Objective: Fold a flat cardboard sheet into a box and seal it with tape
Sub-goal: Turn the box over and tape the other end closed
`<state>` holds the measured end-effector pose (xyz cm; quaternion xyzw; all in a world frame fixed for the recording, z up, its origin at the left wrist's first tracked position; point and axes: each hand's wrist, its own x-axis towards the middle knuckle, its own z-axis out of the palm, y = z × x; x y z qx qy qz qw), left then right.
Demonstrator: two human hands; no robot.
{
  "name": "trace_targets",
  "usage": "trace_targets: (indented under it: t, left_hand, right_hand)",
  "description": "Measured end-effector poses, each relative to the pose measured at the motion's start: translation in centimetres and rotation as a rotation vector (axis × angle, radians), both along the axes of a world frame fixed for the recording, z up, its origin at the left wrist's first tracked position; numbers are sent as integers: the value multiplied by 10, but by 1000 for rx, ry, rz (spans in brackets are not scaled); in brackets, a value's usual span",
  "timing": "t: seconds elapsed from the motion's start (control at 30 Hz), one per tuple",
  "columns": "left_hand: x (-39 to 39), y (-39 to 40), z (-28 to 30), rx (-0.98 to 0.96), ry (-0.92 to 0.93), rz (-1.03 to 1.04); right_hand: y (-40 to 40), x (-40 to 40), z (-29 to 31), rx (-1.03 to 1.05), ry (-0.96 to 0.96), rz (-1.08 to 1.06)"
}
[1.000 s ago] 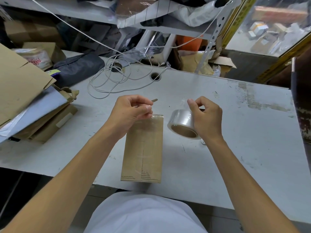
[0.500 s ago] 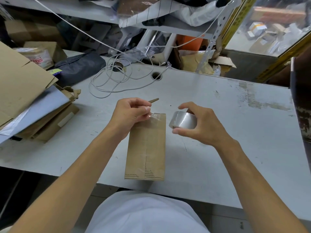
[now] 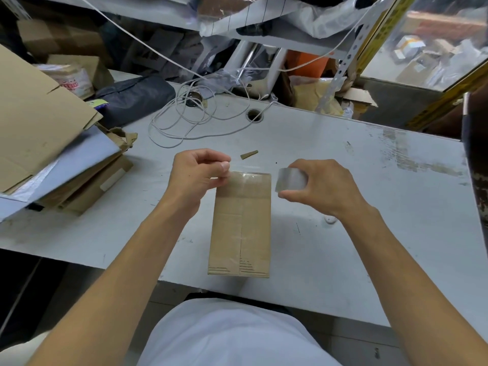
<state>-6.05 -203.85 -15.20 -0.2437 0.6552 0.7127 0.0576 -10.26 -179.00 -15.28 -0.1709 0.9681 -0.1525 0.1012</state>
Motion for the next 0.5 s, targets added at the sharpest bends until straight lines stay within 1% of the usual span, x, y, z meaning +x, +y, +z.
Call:
trace_targets:
  t: [0.1,0.2,0.27,0.4,0.43,0.5]
  left_hand:
    - [1,-5,0,14,-7,16]
    - [1,-10,-1,18,-6,19]
    - [1,-12,-2,3,-8,13]
    - [1,-22,-7,-22,-31,33]
    - [2,-24,-8,-26,-32,33]
    - [3,-27,-10,-35,-32,23]
  right_hand:
    - [-3,0,3,4,34,7]
    - [-5,-2,8,-62,78,-16]
    - [-10,-6,9,-17,111,-20]
    - [-17,-10,5,171,107,-50]
    - [-16,-11,3,199,96,-59]
    - [-15,-12,2,191,65,-75]
